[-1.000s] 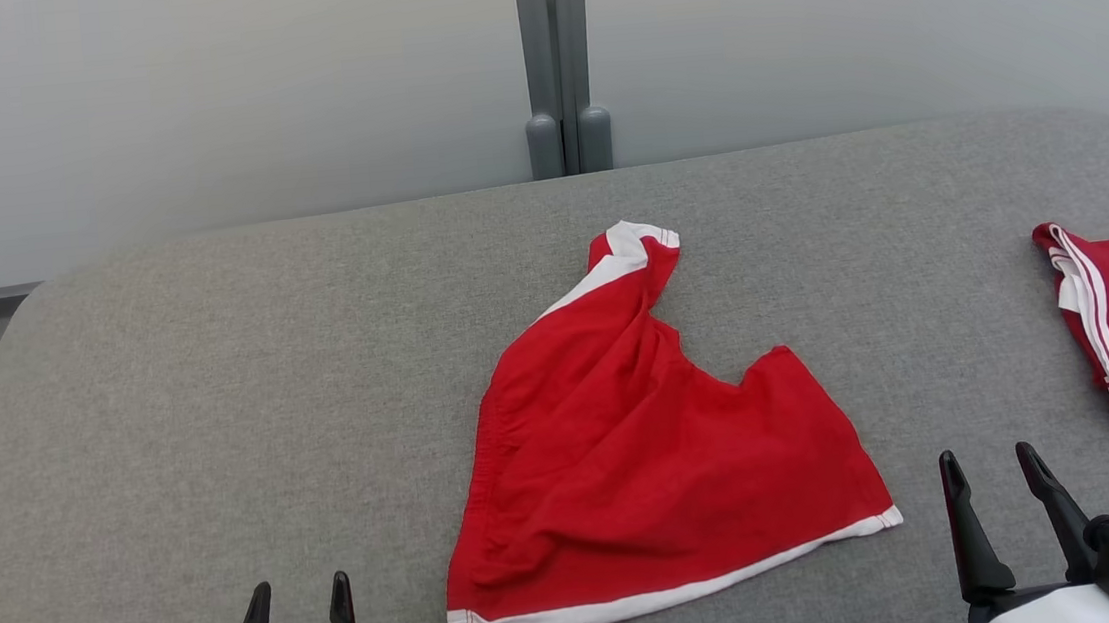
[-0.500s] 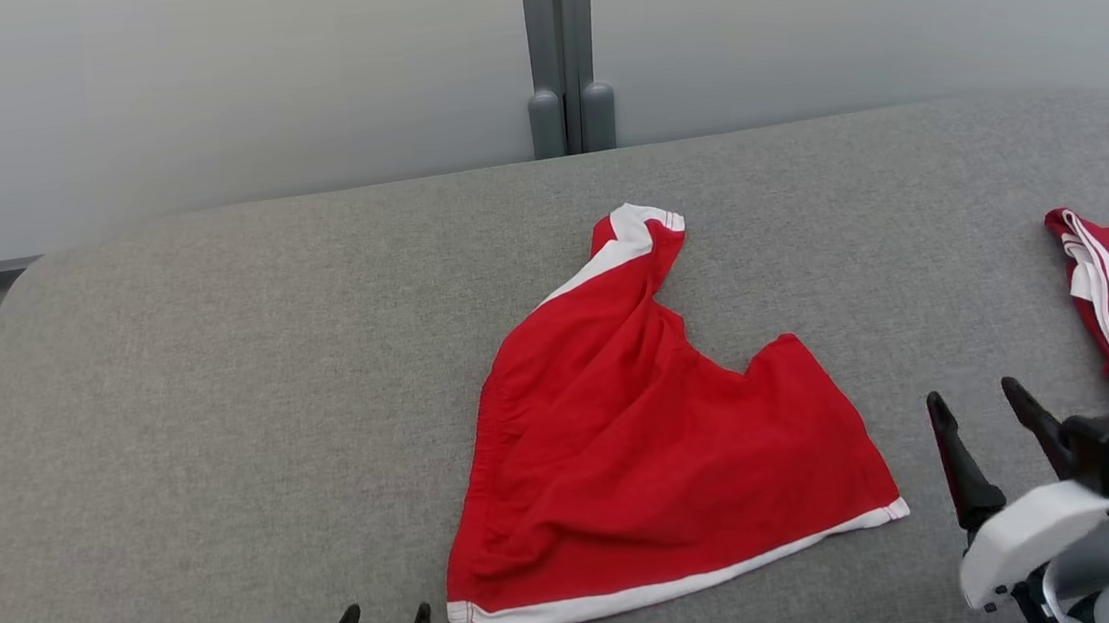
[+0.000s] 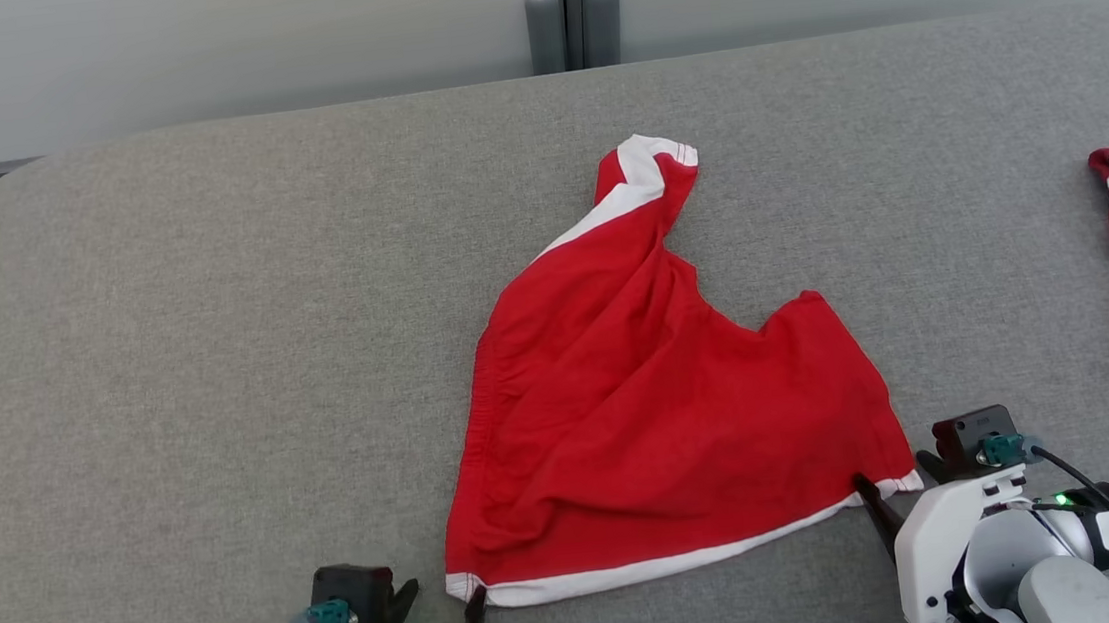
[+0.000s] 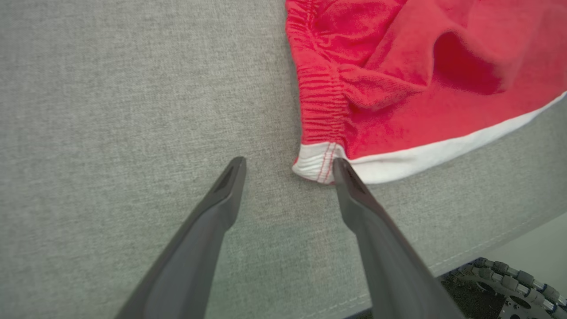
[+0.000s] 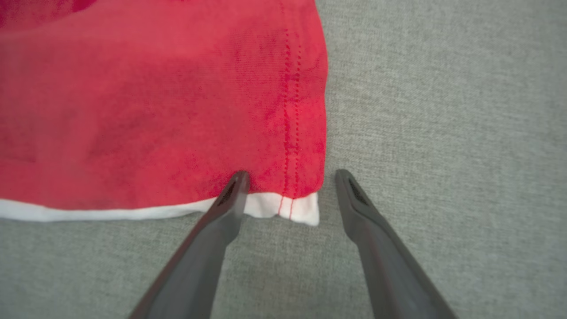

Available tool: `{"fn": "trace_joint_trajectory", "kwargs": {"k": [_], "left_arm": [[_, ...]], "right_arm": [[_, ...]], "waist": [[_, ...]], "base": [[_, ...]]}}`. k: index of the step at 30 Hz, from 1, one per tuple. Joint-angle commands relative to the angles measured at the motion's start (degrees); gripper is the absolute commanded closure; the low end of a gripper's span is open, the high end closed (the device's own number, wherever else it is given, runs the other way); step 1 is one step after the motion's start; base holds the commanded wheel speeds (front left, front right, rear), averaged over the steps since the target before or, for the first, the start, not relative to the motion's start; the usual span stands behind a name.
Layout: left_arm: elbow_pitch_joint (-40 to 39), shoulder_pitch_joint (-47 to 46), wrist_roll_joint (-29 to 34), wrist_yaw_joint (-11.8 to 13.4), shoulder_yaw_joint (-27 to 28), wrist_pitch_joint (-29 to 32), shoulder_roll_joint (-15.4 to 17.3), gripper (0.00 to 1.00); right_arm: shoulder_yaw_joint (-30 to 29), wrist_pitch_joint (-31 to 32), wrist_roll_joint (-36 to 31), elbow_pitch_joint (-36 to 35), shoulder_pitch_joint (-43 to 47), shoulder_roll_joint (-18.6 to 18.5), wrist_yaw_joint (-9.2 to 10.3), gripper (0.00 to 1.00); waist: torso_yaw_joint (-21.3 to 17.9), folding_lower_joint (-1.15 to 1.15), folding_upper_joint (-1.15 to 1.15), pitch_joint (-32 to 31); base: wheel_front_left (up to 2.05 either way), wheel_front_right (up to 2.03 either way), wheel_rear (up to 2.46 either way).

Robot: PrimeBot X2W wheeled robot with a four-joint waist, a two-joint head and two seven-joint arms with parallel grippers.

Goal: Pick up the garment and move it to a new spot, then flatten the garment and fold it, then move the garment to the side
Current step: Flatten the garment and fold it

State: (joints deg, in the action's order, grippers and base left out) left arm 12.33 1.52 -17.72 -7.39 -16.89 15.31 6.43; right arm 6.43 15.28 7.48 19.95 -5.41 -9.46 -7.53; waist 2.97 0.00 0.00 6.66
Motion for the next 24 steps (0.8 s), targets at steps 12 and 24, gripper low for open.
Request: {"fn": "trace_joint_trajectory", "kwargs": {"k": [12, 24], "left_arm": [[-1.07, -1.56, -2.19, 0.02, -2.92, -0.10, 1.79, 0.00], [1.19, -2.34, -4.82, -0.07, -6.25, -2.33, 3.17, 1.00]], "right_arm": [[2.39, -1.81, 1.66, 3.66, -1.95, -0.24, 0.06, 0.00], [2.36, -3.01, 6.97, 4.49, -1.22, 1.47, 0.06, 1.00]], "waist": [[-0.56, 0.00, 0.00, 1.30], [-2.19, 0.00, 0.00, -0.27]], "base": [[0.00, 0.00, 0.00], [0.00, 0.00, 0.00]]}}
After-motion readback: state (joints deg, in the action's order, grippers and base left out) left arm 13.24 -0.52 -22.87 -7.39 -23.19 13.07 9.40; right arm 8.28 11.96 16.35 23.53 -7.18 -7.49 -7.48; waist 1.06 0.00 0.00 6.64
